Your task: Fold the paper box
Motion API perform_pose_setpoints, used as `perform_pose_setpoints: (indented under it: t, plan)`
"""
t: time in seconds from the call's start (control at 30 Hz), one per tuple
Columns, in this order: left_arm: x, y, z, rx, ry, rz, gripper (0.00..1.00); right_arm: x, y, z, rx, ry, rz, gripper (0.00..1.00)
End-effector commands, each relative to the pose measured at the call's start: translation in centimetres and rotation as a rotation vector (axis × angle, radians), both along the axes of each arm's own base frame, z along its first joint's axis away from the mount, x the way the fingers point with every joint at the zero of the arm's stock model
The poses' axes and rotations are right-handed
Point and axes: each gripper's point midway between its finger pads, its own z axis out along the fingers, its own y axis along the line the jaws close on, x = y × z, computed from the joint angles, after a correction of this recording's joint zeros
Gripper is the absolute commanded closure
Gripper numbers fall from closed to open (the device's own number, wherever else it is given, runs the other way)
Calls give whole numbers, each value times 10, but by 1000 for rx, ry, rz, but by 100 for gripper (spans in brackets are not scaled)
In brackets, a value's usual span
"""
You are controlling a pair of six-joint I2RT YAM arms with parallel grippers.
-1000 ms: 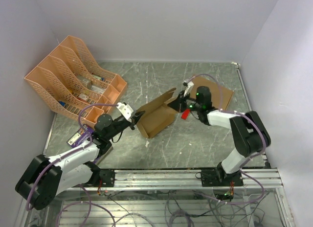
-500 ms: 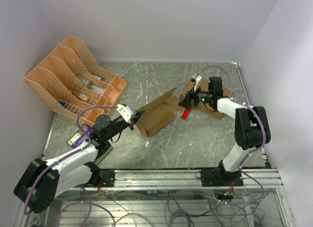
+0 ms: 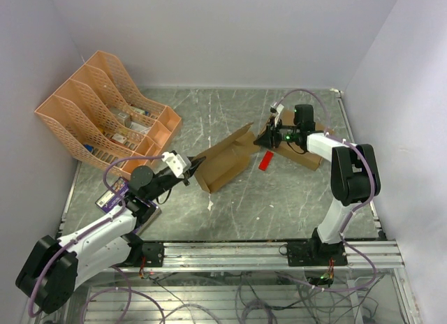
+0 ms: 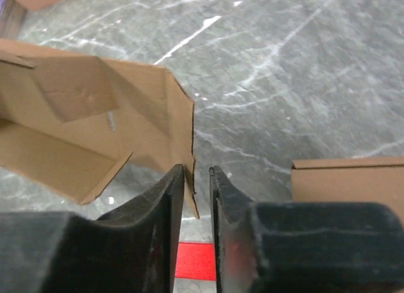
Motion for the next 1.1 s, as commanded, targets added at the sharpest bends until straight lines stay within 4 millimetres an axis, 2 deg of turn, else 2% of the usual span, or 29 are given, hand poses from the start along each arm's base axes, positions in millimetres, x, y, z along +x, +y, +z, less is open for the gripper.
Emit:
perform_pose_setpoints:
  t: [0.0, 0.03, 0.07, 0.17, 0.33, 0.43, 0.63, 0.83, 0.9, 1.07]
  plan:
    - [3, 0, 13, 0, -44, 3, 93, -11, 11, 19, 57, -41, 95, 89]
    - [5, 0, 11, 6, -39, 9, 93, -15, 11, 22, 62, -46, 99, 97]
    - [8, 0, 10, 11, -36, 16, 93, -18, 11, 26, 66, -55, 98, 100]
    - [14, -2, 8, 22, -35, 25, 93, -19, 8, 43, 76, -75, 44, 100]
    - [30, -10, 10, 47, -44, 31, 93, -18, 12, 83, 138, -99, -14, 100]
    - [41, -12, 14, 45, -56, 57, 93, -33, 17, 81, 143, -90, -5, 100]
    - [54, -18, 16, 33, -80, 69, 93, -53, 28, 60, 107, -98, -19, 100]
    - [57, -25, 13, 29, -113, 46, 93, -53, 49, 52, 22, -155, -60, 100]
    - [58, -26, 11, 35, -121, 40, 93, -47, 55, 49, -15, -166, -94, 100]
    - [54, -24, -6, 68, -106, 38, 93, -47, 54, 31, -67, -121, -102, 100]
